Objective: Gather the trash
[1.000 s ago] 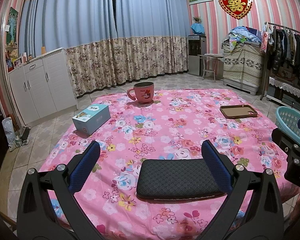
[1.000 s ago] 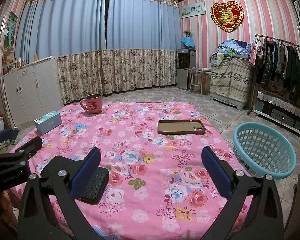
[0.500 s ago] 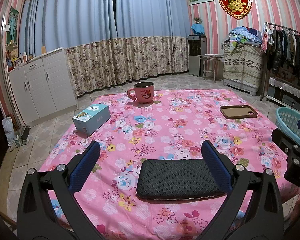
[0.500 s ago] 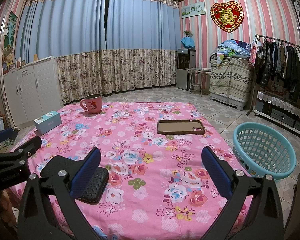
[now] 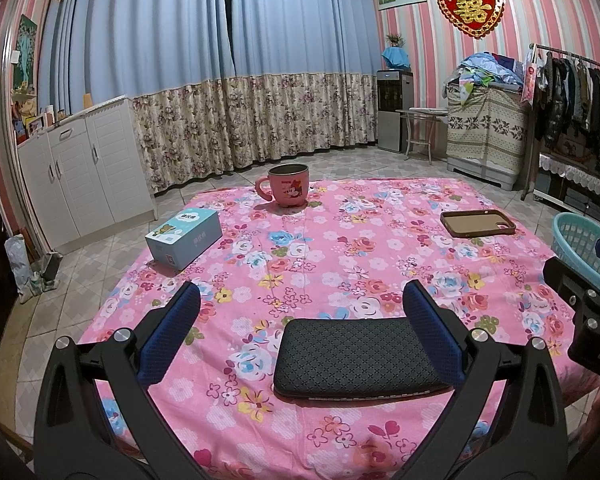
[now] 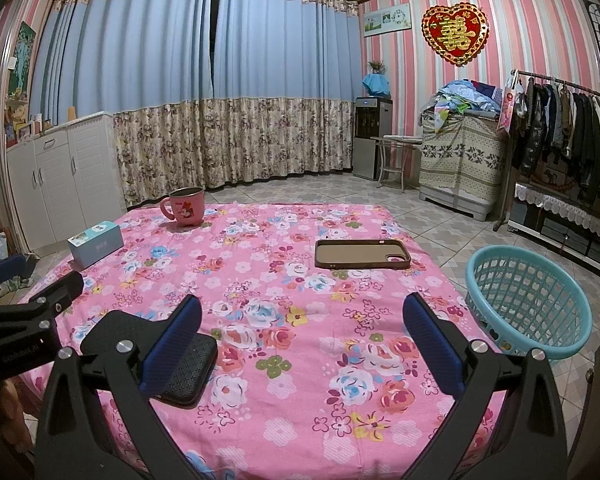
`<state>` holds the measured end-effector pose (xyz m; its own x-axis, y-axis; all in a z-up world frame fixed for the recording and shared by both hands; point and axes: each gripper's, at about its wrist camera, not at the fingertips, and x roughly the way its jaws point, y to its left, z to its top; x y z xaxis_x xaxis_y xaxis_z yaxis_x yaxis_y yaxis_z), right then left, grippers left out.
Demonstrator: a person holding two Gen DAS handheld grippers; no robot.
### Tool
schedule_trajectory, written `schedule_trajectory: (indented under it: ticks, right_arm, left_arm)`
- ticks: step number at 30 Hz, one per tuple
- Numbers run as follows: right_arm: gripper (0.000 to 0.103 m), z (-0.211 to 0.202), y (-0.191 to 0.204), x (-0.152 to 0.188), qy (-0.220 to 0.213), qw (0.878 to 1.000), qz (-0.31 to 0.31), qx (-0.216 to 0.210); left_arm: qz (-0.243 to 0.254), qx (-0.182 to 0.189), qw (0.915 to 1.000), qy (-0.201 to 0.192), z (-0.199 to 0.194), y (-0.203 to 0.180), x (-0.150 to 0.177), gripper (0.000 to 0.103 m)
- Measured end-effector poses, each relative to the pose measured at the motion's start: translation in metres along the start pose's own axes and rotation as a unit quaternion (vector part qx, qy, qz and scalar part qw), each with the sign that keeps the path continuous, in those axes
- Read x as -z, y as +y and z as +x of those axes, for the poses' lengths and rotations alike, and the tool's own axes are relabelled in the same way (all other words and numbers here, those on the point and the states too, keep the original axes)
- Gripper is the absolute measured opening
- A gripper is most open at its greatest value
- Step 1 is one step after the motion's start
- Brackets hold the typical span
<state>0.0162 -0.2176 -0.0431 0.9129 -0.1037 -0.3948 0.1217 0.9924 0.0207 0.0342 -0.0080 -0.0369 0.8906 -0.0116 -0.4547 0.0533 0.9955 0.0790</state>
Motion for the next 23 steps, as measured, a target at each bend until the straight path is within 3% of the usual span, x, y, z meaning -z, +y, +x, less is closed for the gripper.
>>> schedule_trajectory:
  ticks: [23]
  right_arm:
    - [0.098, -0.0002, 0.0001, 0.0006, 0.0, 1.0, 0.0, -0.001]
  left_arm:
    - [-0.002, -0.001, 1.0, -0.002, -0.0023, 0.0, -0.0018, 0.098]
